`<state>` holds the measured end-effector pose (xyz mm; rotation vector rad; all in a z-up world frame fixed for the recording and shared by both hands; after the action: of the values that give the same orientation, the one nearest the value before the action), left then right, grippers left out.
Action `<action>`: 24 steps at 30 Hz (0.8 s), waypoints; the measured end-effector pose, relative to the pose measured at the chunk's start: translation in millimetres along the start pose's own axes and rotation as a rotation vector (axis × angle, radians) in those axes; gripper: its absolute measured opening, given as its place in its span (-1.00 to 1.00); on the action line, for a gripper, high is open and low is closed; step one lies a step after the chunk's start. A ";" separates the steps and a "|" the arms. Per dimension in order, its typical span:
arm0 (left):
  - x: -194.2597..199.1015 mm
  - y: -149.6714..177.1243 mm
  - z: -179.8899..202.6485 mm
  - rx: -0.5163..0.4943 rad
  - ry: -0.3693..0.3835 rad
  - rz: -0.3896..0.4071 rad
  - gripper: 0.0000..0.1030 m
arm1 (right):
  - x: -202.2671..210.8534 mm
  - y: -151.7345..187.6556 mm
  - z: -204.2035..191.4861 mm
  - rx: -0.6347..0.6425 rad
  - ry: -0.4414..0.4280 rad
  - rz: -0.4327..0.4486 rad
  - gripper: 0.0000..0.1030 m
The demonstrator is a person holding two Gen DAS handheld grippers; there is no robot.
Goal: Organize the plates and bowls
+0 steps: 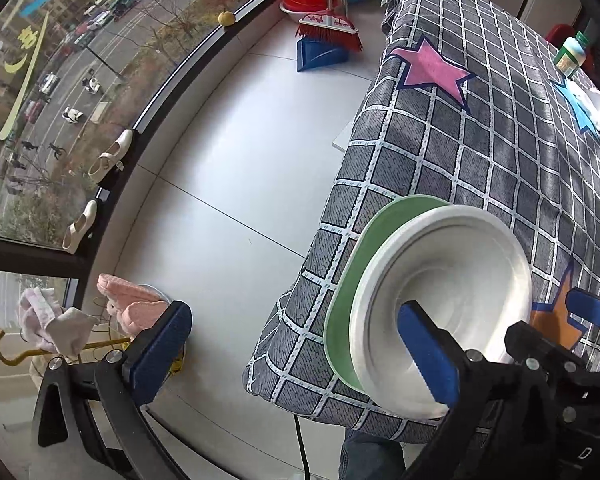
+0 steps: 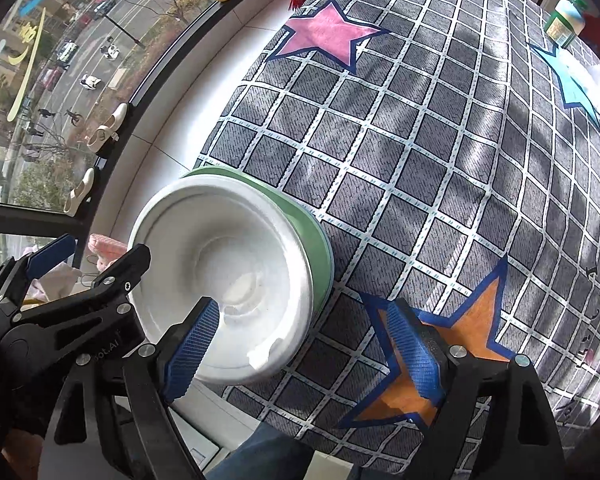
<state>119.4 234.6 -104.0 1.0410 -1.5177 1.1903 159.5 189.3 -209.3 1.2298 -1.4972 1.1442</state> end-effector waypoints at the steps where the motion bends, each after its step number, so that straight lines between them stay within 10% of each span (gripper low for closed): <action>1: 1.1 2.2 1.4 -0.014 0.002 -0.005 1.00 | 2.6 0.6 0.2 -0.007 -0.005 0.004 0.69; 4: 3.4 8.6 1.0 -0.026 0.002 -0.013 0.99 | 5.5 1.7 0.0 -0.027 0.021 0.005 0.99; 24: 16.3 26.2 8.2 -0.081 -0.011 -0.016 0.99 | 21.9 10.6 -3.5 -0.034 -0.016 0.037 1.00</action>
<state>89.2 229.9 -94.5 1.0057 -1.5505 1.1047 146.1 189.5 -188.7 1.1955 -1.5514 1.1303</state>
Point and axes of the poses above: each gripper's, at about its wrist camera, not at the fingertips, and x roughly against the way its jaws point, z to its right, y to its underside, the point moved 2 cm from there along -x, roughly the way its jaws point, and after that the axes turned 9 degrees about x, right-handed, at the moved point
